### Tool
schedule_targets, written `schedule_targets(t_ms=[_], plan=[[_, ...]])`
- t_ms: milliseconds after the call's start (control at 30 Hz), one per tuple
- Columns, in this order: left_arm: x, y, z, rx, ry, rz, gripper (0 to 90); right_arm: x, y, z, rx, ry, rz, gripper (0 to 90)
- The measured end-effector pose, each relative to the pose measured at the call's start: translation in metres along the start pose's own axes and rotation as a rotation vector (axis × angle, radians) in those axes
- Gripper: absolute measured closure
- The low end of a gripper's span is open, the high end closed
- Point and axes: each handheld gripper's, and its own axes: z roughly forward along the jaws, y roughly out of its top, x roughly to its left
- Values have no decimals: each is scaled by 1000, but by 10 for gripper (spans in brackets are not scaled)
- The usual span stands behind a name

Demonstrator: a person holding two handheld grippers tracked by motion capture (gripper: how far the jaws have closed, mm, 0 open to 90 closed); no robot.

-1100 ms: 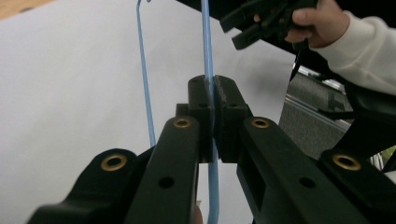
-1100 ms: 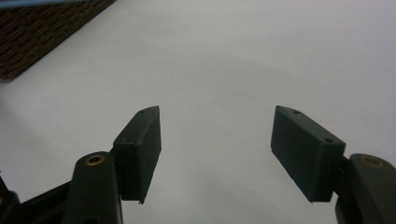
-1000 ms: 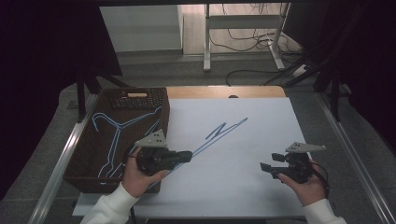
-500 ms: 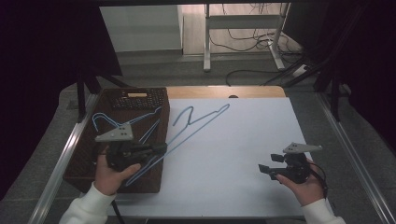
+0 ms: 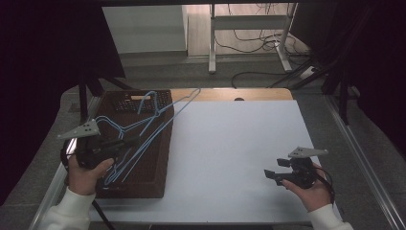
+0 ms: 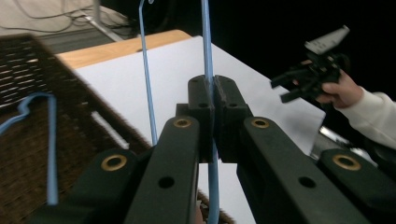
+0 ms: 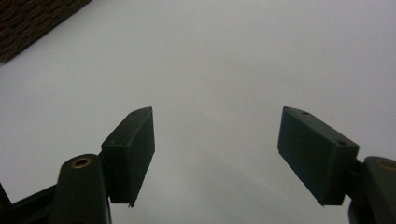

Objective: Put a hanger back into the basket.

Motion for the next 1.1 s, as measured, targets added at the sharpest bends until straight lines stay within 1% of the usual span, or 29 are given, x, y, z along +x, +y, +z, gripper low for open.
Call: schedule_targets(t_ms=[67,133,233,267,400,567,667,833,1100], plan=[[9,-2,-4,-10,25,-19,871,0,0,0,0,-1,-1,275],[14,-4,-6,-17,39,-33,870,0,0,0,1,-2,-2,275],[21,-6,-8,-18,71,-45,870,0,0,1,2,-3,-1,274],[22,-7,-8,-19,85,-46,870,0,0,1,3,-4,-2,275],[28,-9,-10,-24,119,-58,871,0,-1,1,4,-6,-5,275],[36,-13,-15,-37,149,-83,871,0,-1,1,4,-7,-4,274],[39,-15,-18,-44,153,-97,871,0,-1,1,5,-7,-4,274],[42,-19,-18,-25,164,-103,871,0,-1,1,5,-8,-4,274],[53,-25,-14,-6,178,-142,871,-1,0,1,3,-7,-6,273]])
